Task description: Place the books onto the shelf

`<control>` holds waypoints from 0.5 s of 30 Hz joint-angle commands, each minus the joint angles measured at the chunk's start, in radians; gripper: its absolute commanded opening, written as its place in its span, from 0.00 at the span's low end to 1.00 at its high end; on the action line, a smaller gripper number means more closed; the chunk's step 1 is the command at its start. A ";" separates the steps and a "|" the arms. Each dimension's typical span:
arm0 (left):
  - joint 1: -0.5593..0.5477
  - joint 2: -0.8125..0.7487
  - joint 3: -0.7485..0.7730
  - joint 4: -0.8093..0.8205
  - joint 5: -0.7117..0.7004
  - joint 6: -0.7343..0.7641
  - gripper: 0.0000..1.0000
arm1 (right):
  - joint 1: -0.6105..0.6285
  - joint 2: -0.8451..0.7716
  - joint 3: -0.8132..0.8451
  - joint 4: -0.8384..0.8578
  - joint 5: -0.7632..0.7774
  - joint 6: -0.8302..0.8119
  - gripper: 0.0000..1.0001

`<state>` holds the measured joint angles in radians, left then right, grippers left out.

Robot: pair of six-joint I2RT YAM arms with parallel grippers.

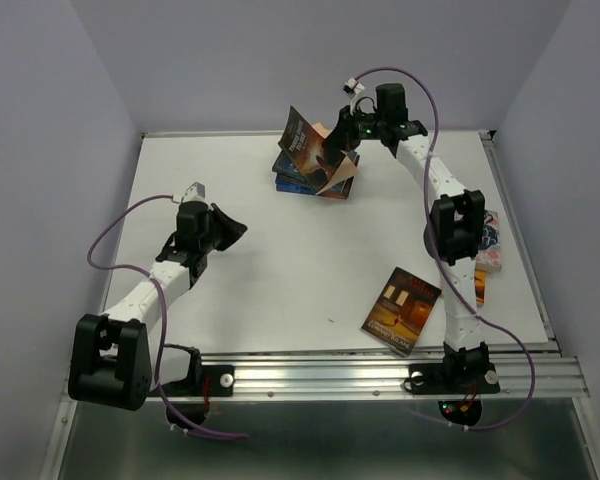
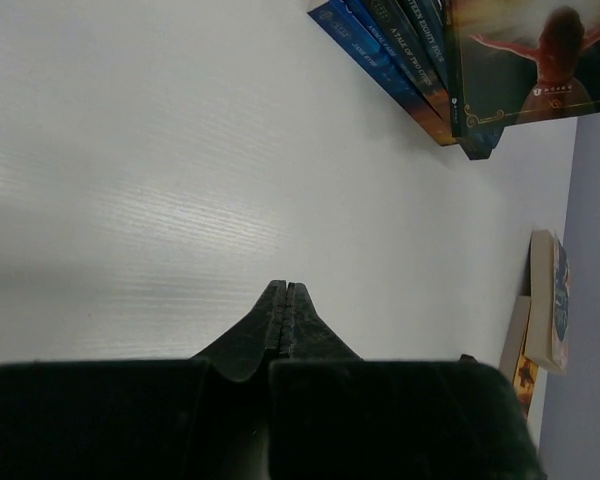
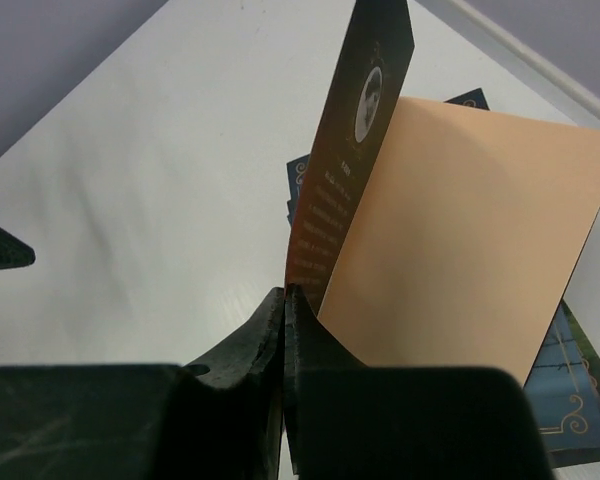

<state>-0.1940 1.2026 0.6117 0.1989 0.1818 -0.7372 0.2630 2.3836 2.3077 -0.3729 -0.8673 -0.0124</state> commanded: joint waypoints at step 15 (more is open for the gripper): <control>0.011 0.066 0.099 0.002 0.050 0.042 0.00 | 0.018 -0.063 0.010 -0.216 0.505 -0.109 1.00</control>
<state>-0.1879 1.2701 0.6590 0.1875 0.2142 -0.7177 0.2707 2.4031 2.3394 -0.6147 -0.5266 -0.1089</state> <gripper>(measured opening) 0.025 0.994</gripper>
